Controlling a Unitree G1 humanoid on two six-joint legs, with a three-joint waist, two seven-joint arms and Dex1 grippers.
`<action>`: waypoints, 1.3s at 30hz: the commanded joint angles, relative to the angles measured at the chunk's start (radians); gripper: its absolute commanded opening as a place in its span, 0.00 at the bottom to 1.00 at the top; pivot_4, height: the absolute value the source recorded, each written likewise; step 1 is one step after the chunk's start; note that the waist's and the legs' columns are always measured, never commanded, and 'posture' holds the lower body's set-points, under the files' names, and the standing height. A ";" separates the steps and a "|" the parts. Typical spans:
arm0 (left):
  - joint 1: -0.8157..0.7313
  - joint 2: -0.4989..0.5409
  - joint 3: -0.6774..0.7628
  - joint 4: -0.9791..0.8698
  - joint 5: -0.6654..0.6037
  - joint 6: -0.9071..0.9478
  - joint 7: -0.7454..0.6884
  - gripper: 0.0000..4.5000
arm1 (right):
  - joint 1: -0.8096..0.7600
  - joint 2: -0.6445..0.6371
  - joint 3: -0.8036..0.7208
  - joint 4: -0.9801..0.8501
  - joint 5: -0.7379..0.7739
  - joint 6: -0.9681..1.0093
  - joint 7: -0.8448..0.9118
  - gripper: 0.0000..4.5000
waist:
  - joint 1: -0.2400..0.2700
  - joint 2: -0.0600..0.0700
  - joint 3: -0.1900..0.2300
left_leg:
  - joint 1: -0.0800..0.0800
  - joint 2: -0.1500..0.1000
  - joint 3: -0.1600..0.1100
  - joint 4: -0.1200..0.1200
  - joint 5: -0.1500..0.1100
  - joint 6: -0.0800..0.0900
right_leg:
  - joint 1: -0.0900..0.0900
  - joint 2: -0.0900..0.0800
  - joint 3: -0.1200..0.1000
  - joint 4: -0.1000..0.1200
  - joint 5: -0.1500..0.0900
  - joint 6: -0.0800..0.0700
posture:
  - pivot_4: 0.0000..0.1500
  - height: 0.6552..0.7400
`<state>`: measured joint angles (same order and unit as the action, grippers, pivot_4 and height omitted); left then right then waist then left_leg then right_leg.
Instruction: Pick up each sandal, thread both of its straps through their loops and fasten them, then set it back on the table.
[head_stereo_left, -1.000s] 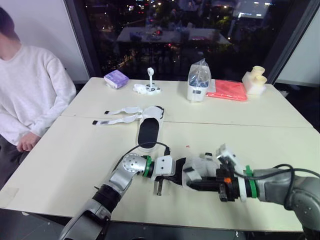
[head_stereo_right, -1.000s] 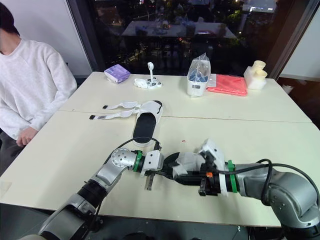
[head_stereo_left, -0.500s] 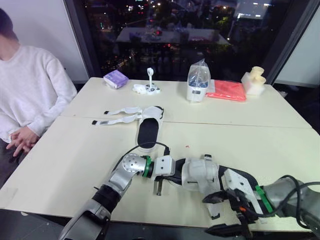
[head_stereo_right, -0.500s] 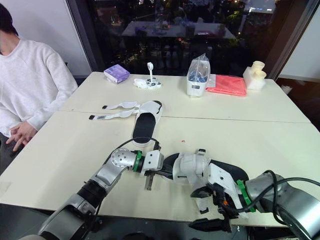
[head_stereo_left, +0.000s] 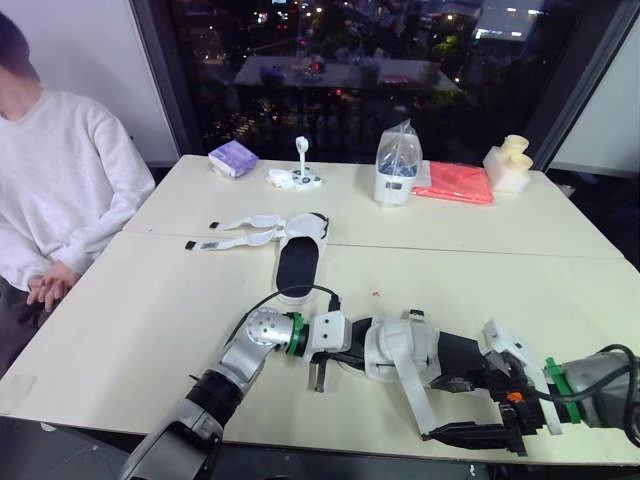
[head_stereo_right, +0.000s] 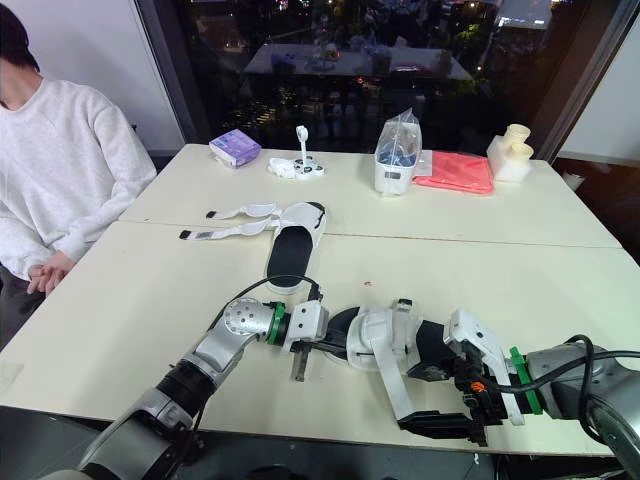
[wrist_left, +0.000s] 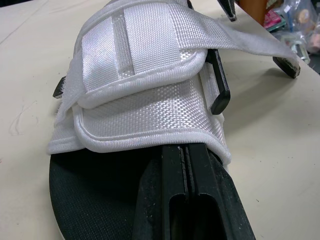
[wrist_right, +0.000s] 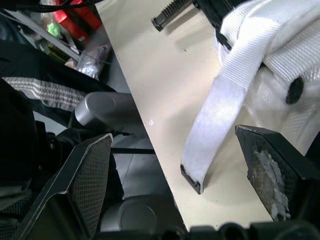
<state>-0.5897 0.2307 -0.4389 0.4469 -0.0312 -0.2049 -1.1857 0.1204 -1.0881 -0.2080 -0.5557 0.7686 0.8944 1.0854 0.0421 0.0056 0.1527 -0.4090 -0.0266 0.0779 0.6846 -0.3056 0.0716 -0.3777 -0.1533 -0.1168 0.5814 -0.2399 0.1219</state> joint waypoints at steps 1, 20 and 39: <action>0.055 0.015 -0.085 0.087 0.086 0.040 -0.019 0.00 | -0.021 0.001 0.015 0.009 0.015 0.032 -0.015 0.95 | 0.000 0.000 0.000 | 0.000 0.000 0.000 0.000 0.000 0.000 | 0.000 0.000 0.000 0.000 0.000 0.000 | 1.00 1.00; 0.070 0.029 -0.082 0.066 0.085 0.048 -0.020 0.00 | -0.224 0.120 0.176 0.089 0.047 0.180 -0.097 0.42 | -0.001 0.000 0.000 | 0.000 0.000 0.000 0.000 0.000 0.000 | 0.001 0.000 -0.001 -0.002 0.001 0.001 | 1.00 1.00; 0.071 0.027 -0.090 0.064 0.089 0.044 -0.017 0.00 | -0.607 0.290 0.141 0.322 0.160 0.402 -0.269 0.01 | 0.000 0.001 -0.001 | 0.000 0.000 0.000 -0.001 0.000 0.000 | 0.001 0.000 -0.001 -0.002 0.001 0.000 | 1.00 1.00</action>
<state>-0.5791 0.2332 -0.4412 0.4324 -0.0308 -0.2049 -1.1787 -0.4722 -0.8006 -0.0595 -0.2691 0.9436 1.2866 0.8384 0.0424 0.0069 0.1519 -0.4087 -0.0266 0.0779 0.6838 -0.3061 0.0719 -0.3771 -0.1536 -0.1187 0.5797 -0.2390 0.1220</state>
